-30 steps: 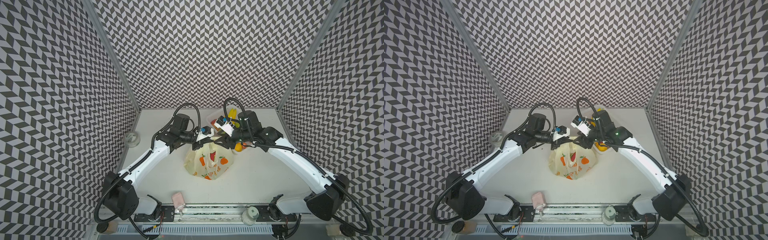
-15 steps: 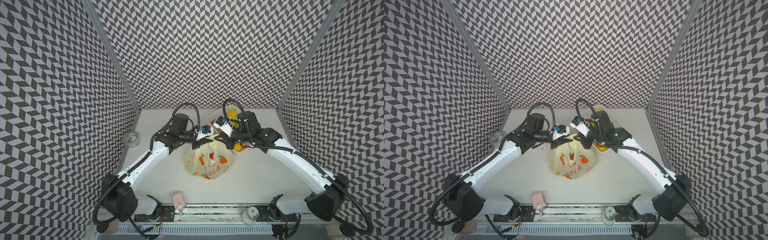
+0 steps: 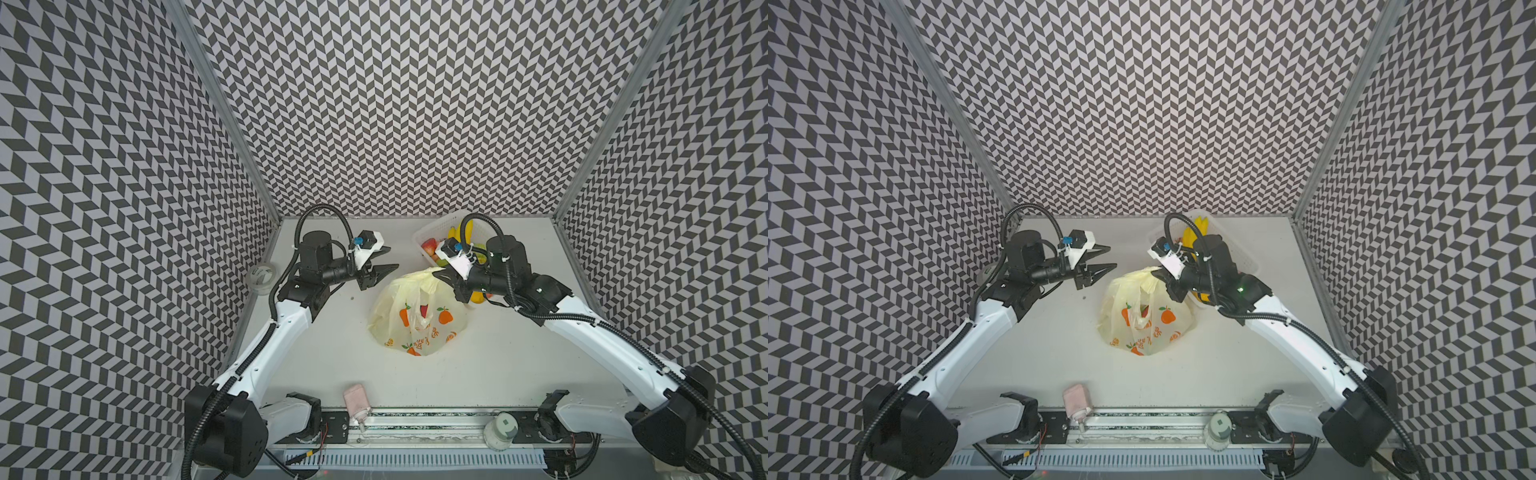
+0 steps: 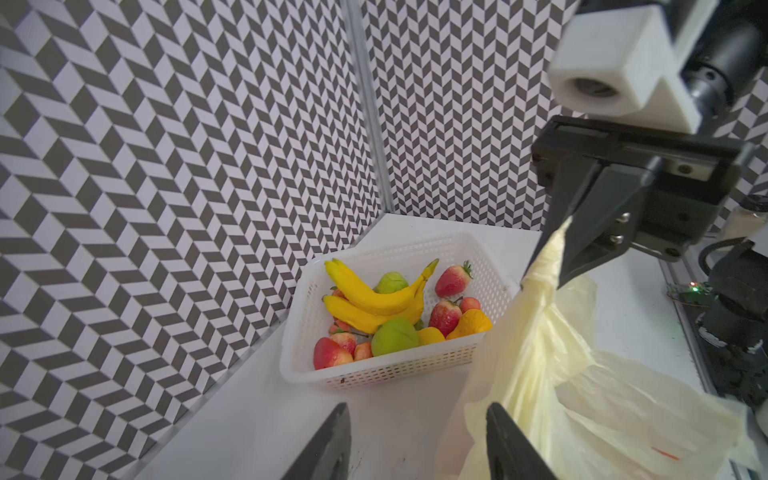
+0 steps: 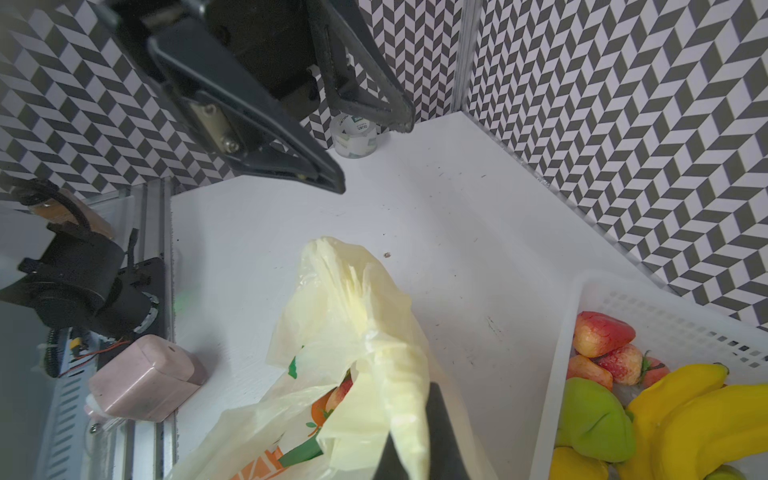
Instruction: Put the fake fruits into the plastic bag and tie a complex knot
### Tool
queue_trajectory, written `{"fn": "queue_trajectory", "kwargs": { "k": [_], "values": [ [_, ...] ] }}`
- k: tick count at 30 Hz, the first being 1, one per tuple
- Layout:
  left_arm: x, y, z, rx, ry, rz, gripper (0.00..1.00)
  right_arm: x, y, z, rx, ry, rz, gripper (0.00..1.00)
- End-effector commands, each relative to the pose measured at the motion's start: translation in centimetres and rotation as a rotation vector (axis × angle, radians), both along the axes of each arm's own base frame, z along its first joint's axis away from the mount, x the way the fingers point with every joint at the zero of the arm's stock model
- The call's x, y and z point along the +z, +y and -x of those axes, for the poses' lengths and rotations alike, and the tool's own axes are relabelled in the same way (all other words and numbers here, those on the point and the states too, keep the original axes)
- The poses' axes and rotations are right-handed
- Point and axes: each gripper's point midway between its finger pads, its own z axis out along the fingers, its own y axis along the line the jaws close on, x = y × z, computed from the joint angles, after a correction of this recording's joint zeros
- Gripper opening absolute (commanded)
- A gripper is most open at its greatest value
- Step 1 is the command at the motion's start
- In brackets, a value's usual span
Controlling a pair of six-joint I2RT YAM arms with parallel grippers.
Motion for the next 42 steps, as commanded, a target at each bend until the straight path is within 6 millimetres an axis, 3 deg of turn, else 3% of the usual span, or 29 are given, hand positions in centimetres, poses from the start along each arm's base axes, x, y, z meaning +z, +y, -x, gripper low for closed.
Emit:
{"fn": "queue_trajectory", "kwargs": {
  "k": [1,5,10,19,23,27,34,42],
  "values": [
    [-1.1,0.2,-1.8,0.039,0.04,0.014,0.52,4.0,0.5,-0.4,-0.021,-0.203,-0.092,0.0],
    [-2.7,-0.7,-2.4,0.011,0.071,0.011,0.52,3.3,0.8,0.0,-0.037,-0.276,-0.092,0.0],
    [-4.1,-1.4,-1.7,-0.019,0.135,0.025,0.52,2.6,0.8,-0.4,-0.105,-0.351,-0.089,0.0],
    [-2.0,-0.1,2.0,-0.005,0.137,0.147,0.65,1.4,1.0,-0.2,-0.153,-0.404,-0.103,0.0],
    [-2.1,0.0,2.3,0.0,0.159,0.136,0.66,1.5,0.9,-0.2,-0.185,-0.438,-0.125,0.0],
    [-1.0,0.2,2.8,0.008,0.106,0.133,0.7,1.5,1.1,0.1,-0.17,-0.435,-0.144,0.0],
    [-1.3,-2.8,3.4,-0.066,0.011,0.023,0.79,1.7,1.6,0.8,-0.125,-0.402,-0.153,0.0],
    [-2.4,-5.7,2.6,-0.123,-0.01,-0.05,0.77,2.0,1.7,1.1,-0.109,-0.391,-0.157,0.0]
  ]
}}
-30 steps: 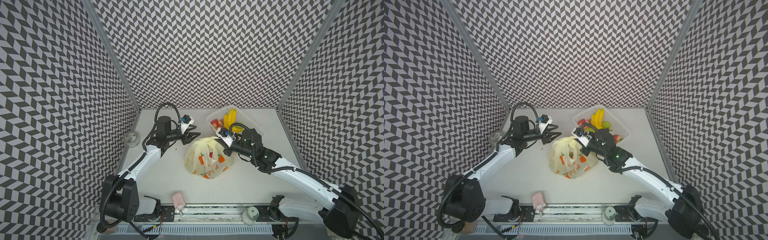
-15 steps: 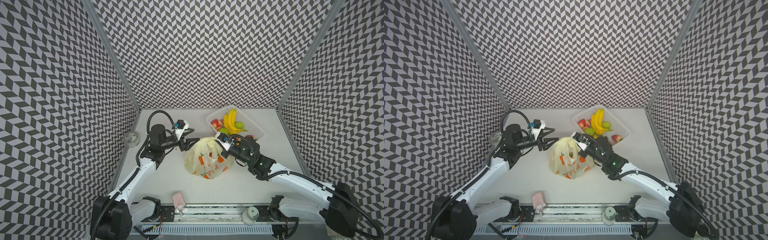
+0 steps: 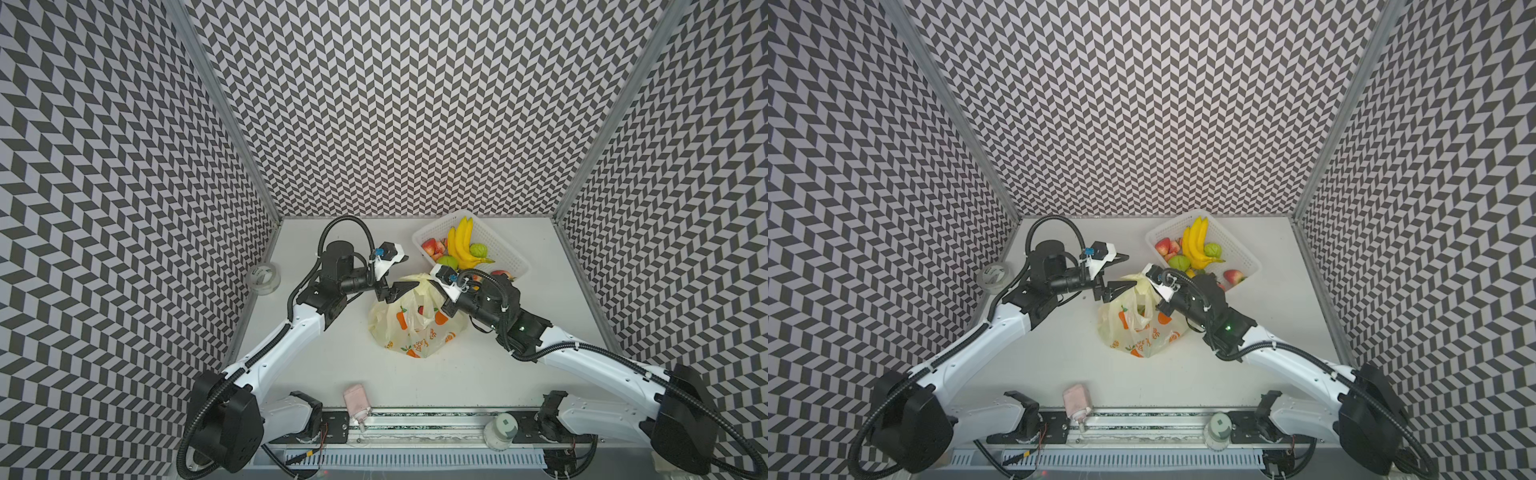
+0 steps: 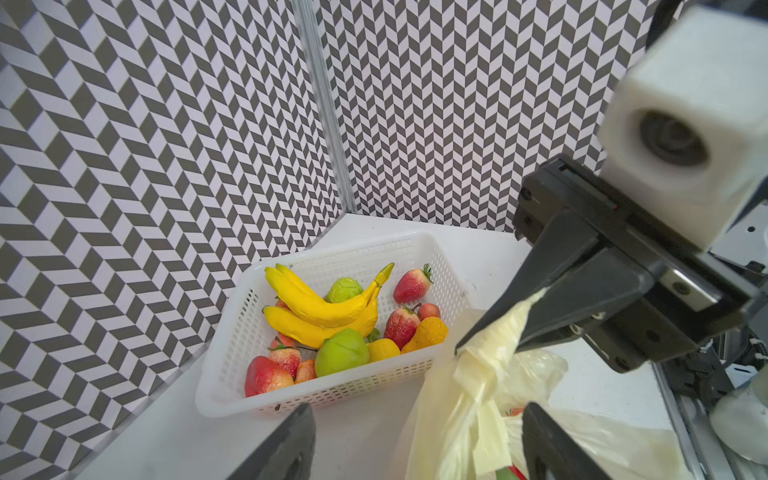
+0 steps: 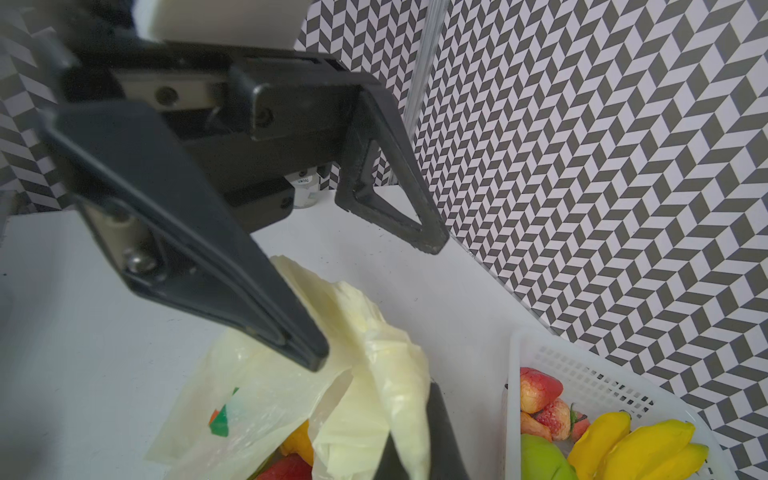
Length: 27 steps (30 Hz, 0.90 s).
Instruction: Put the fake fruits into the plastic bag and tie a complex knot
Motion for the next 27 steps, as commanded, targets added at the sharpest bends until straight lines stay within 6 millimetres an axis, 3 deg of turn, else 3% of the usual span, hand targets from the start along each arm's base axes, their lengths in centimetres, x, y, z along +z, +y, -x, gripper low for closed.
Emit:
{"fn": "queue_trajectory", "kwargs": {
  "k": [1,17,21,27],
  "values": [
    [-0.2,-0.6,0.0,-0.026,-0.038,-0.038,0.77,3.7,0.1,0.7,0.025,-0.066,-0.075,0.0],
    [-3.2,-2.0,-0.6,-0.031,0.029,-0.082,0.6,4.5,0.4,2.0,0.09,-0.054,-0.12,0.0],
    [-3.6,-2.2,-0.7,-0.037,0.046,-0.08,0.44,4.4,0.5,2.3,0.106,-0.043,-0.129,0.0],
    [-3.4,-2.1,-0.5,-0.041,0.036,-0.08,0.07,3.4,-0.5,1.1,0.012,0.014,-0.108,0.0]
  ]
}}
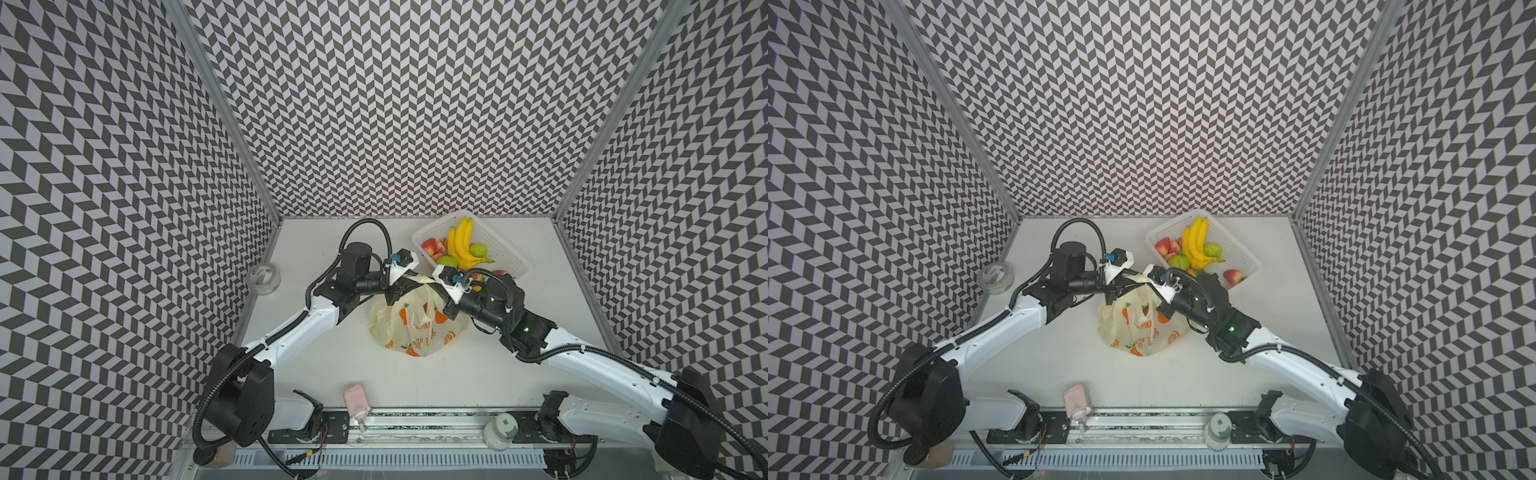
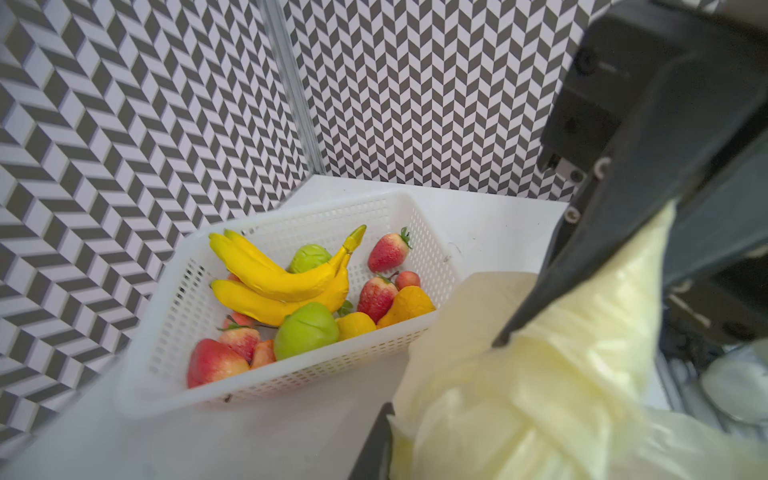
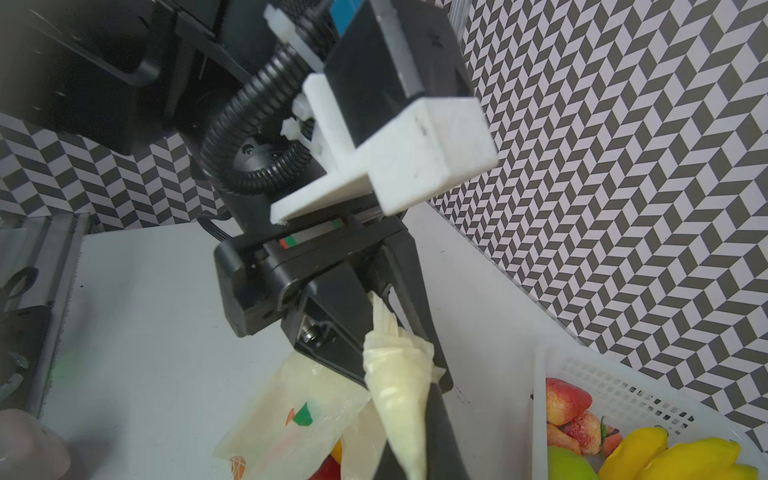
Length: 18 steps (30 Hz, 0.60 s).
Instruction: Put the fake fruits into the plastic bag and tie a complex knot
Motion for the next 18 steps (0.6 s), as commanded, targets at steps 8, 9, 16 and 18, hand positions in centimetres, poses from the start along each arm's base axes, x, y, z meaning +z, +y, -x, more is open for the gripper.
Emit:
{"fn": "queue_trajectory", "kwargs": {
  "k": [8,9,16,18],
  "values": [
    [1.4,1.0,-0.3,0.059,-0.094,-0.024,0.0,2.7,-1.5,0.0,-0.061,0.02,0.005,0.09],
    [1.4,1.2,-0.4,0.07,-0.101,-0.036,0.0,2.6,-1.6,0.0,-0.059,0.027,0.021,0.16],
    [1.4,1.1,-0.4,0.071,-0.123,-0.054,0.0,3.4,-2.3,0.7,-0.046,0.084,0.14,0.6],
    [1.5,1.0,-0.4,0.068,-0.13,-0.053,0.0,3.5,-2.4,0.9,-0.036,0.11,0.171,0.72]
  ]
}}
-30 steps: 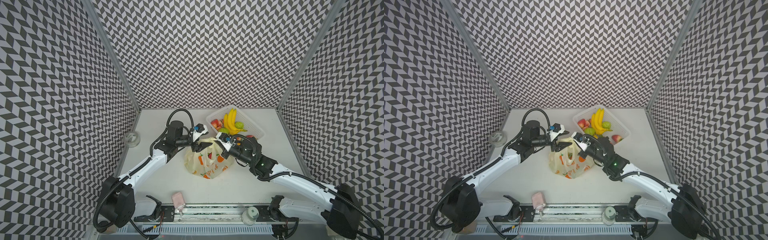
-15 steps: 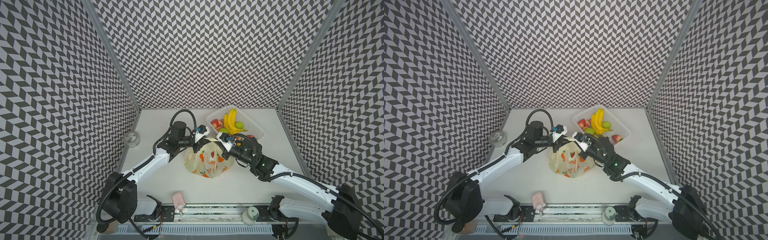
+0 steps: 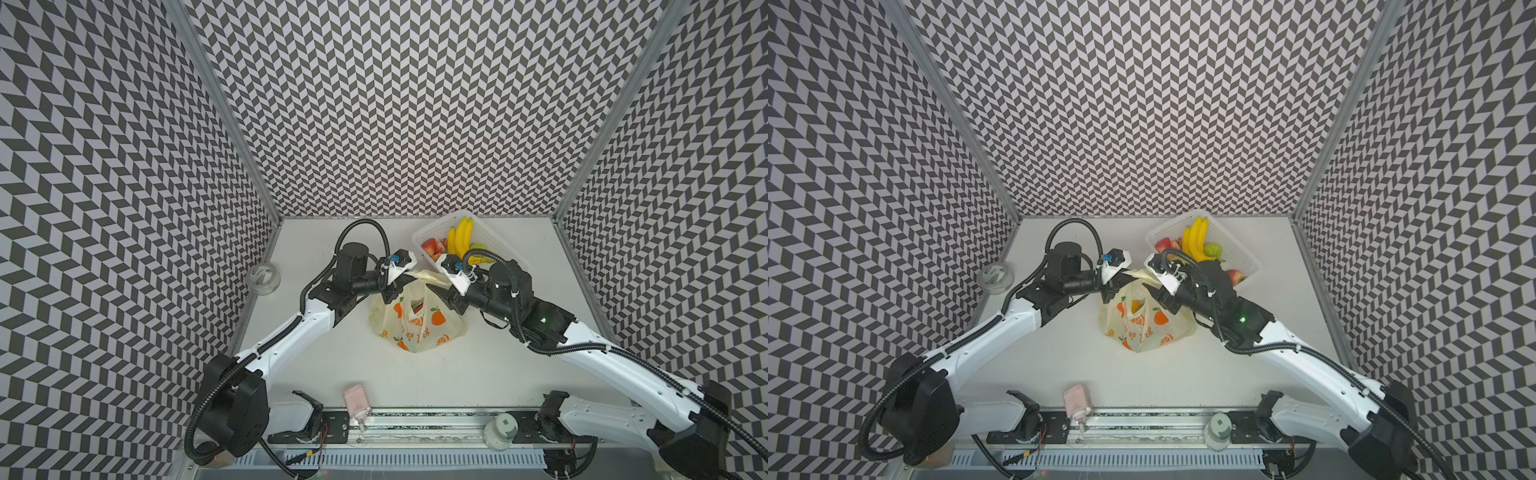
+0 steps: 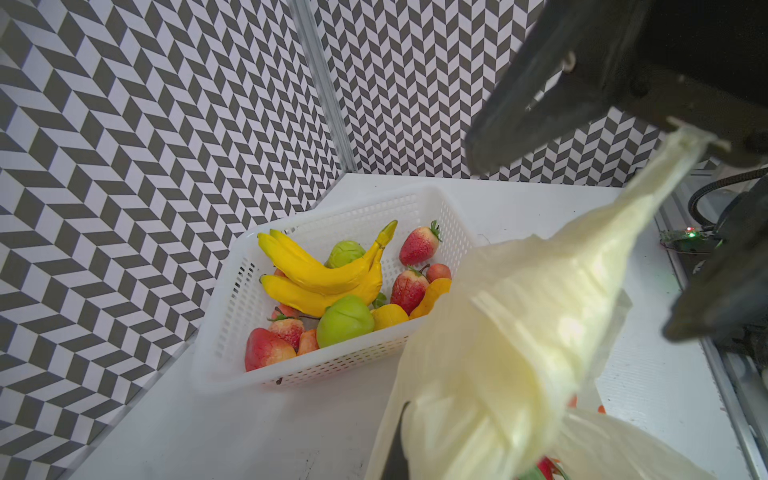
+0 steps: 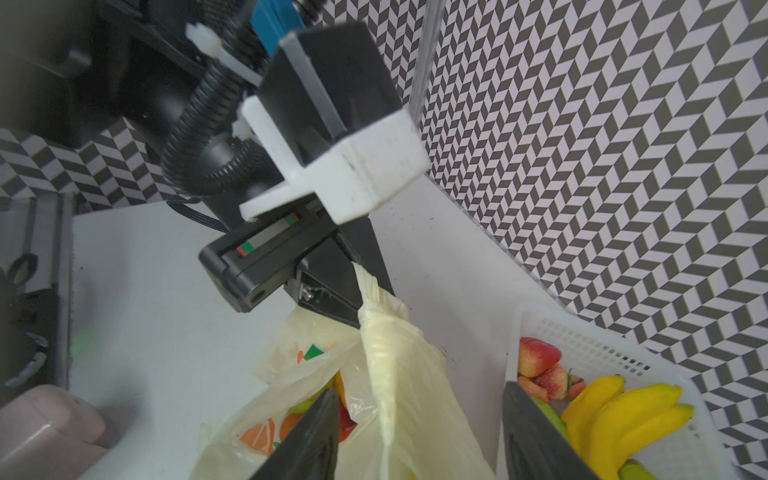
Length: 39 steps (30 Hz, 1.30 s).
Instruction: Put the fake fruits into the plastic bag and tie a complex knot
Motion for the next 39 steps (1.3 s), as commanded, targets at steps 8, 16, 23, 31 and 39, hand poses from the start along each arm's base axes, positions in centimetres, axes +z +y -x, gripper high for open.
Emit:
{"fn": "queue_trajectory", "kwargs": {
  "k": [8,16,23,31,39],
  "values": [
    [0.9,-0.1,0.1,-0.003,-0.062,-0.011,0.0,0.0,-0.2,-0.1,0.011,0.128,0.135,0.87],
    [1.3,-0.3,0.7,-0.025,-0.096,-0.013,0.0,-1.0,1.0,-1.5,0.037,0.178,0.166,0.76],
    [1.4,-0.4,1.0,-0.04,-0.108,-0.016,0.0,-1.4,1.8,-2.9,0.023,0.158,0.17,0.55],
    [1.5,-0.4,0.8,-0.03,-0.109,-0.021,0.0,-1.8,1.9,-3.1,0.018,0.161,0.17,0.27],
    [3.2,0.4,0.9,0.012,-0.089,0.037,0.33,-1.8,1.5,-3.2,-0.004,0.15,0.162,0.0]
  ]
}}
